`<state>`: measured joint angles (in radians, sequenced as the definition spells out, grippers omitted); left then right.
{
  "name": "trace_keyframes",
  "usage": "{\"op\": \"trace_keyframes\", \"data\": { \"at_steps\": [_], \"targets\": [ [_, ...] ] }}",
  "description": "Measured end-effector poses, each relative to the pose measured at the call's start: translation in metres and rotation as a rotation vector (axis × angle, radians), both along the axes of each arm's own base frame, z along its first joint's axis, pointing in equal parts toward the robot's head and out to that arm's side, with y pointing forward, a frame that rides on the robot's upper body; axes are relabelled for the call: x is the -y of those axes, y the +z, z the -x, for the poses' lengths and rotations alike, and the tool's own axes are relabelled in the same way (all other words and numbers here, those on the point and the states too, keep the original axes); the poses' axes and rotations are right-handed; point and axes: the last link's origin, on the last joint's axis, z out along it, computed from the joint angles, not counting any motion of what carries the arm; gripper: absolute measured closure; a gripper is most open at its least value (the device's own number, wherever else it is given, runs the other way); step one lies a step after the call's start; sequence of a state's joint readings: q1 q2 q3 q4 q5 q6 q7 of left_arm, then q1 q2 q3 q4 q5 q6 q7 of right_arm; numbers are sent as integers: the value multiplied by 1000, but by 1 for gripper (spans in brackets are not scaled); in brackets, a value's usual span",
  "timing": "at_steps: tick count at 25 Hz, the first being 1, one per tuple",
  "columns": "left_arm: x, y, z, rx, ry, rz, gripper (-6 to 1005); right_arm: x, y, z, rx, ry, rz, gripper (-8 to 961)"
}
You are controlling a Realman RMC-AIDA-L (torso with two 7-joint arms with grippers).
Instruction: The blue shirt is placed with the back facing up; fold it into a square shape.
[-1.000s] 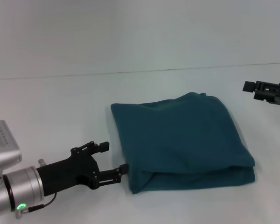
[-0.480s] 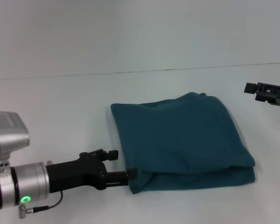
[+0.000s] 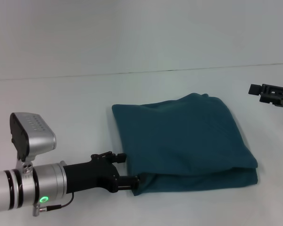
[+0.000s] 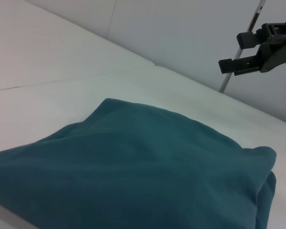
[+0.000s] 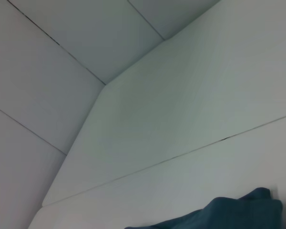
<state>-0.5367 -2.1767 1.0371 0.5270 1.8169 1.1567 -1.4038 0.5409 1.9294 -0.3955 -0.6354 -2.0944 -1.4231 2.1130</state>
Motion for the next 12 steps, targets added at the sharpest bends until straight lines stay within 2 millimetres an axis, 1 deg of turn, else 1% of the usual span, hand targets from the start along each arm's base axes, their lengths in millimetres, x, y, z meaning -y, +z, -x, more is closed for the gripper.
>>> {"op": "trace_keyframes", "data": {
  "at_steps": [8, 12],
  "targets": [
    [-2, -4, -2, -25, -17, 1, 80, 0, 2, -1, 3, -3, -7, 156],
    [-1, -8, -5, -44, -45, 17, 118, 0, 2, -1, 2, -4, -9, 156]
  ]
}}
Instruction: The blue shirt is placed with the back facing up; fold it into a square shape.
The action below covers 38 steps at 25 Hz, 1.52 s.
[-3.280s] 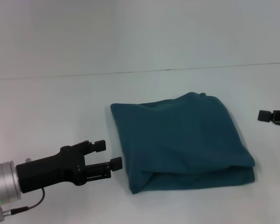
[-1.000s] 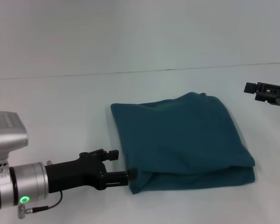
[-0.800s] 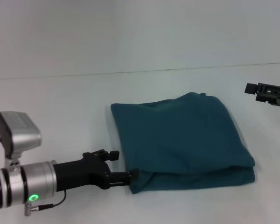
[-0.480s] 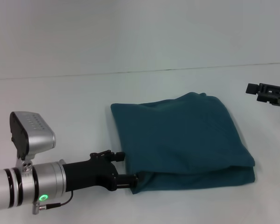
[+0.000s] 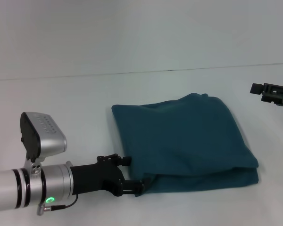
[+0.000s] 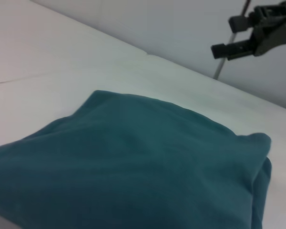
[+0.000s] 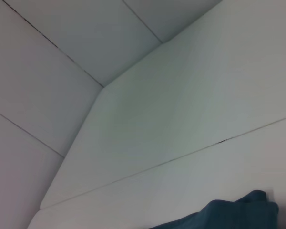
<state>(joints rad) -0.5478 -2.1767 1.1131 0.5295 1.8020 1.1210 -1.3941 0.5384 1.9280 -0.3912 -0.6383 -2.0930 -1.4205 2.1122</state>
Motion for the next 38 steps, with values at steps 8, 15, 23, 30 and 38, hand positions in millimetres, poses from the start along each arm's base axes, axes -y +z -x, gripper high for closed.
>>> {"op": "trace_keyframes", "data": {
  "at_steps": [8, 15, 23, 30, 38],
  "targets": [
    [-4, 5, -1, 11, -8, -29, 213, 0, 0, 0, -2, -2, 1, 156],
    [-3, 4, 0, 5, -6, -30, 340, 3, -1, -2, -3, -6, 2, 157],
    [0, 2, -1, 0, -21, -8, 757, 3, 0, -3, -3, -9, 0, 157],
    [2, 2, -2, 7, -27, 6, 974, 4, 0, -4, -3, -11, 0, 157],
    [5, 9, -3, 27, -41, 10, 999, 4, 0, -4, -3, -11, 0, 158]
  ]
}}
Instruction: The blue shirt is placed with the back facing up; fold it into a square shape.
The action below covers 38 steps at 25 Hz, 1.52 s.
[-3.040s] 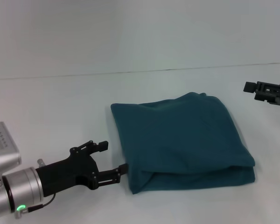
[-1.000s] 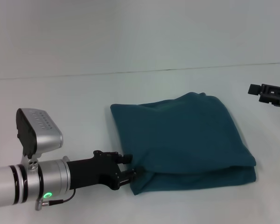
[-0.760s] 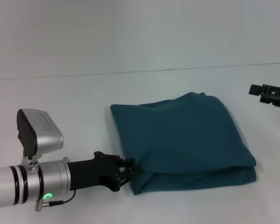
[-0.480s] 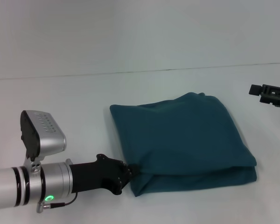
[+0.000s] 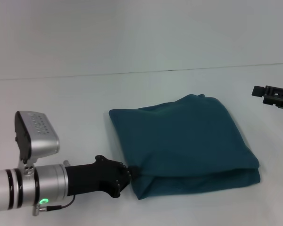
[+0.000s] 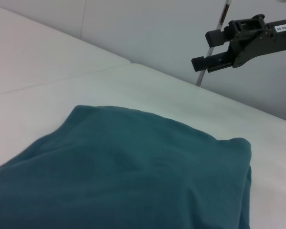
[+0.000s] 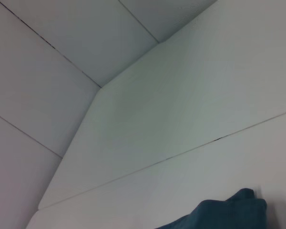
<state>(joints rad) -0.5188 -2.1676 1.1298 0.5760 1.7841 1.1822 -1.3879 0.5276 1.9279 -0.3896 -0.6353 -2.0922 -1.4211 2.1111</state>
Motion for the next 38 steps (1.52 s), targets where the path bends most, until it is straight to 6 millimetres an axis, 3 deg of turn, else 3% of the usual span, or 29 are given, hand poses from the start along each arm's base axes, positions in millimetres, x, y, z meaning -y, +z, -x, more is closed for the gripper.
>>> {"op": "trace_keyframes", "data": {
  "at_steps": [17, 27, 38],
  "targets": [
    [-20, 26, 14, -28, 57, -161, 999, -2, -4, 3, 0, 12, 1, 158],
    [-34, 54, 30, -20, 127, -281, 998, -2, -4, 4, -1, 12, 1, 158],
    [-23, 59, 48, -31, 176, -298, 998, -3, -5, 5, 3, 15, 1, 157]
  ]
}}
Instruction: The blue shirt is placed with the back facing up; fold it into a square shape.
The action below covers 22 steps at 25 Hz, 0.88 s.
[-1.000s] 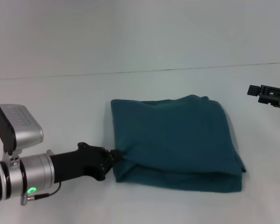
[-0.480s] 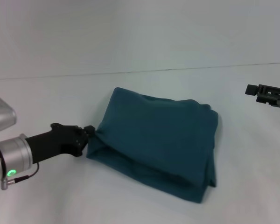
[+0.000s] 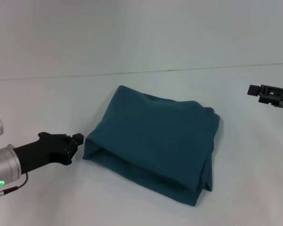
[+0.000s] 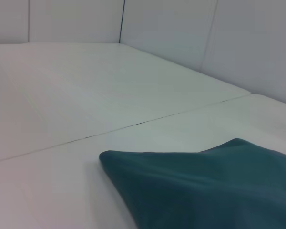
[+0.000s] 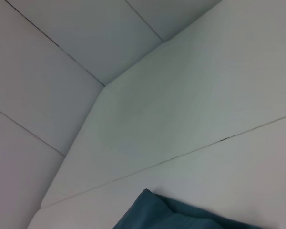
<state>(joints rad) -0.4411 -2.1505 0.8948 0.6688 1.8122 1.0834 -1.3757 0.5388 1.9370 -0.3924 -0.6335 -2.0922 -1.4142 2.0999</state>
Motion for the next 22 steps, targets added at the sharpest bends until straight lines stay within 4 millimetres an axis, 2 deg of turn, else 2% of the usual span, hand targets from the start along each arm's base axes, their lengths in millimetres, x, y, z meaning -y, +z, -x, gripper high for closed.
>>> {"op": "trace_keyframes", "data": {
  "at_steps": [6, 14, 22],
  "targets": [
    [4, 2, 1, 7, -1, -5, 999, 0, -1, 1, 0, 4, 4, 157],
    [6, -1, 0, 4, -11, 5, 905, 0, -1, 1, -3, 3, 4, 158],
    [8, -6, -1, -13, -26, 25, 679, 1, -1, 1, -5, 3, 4, 158]
  ]
}}
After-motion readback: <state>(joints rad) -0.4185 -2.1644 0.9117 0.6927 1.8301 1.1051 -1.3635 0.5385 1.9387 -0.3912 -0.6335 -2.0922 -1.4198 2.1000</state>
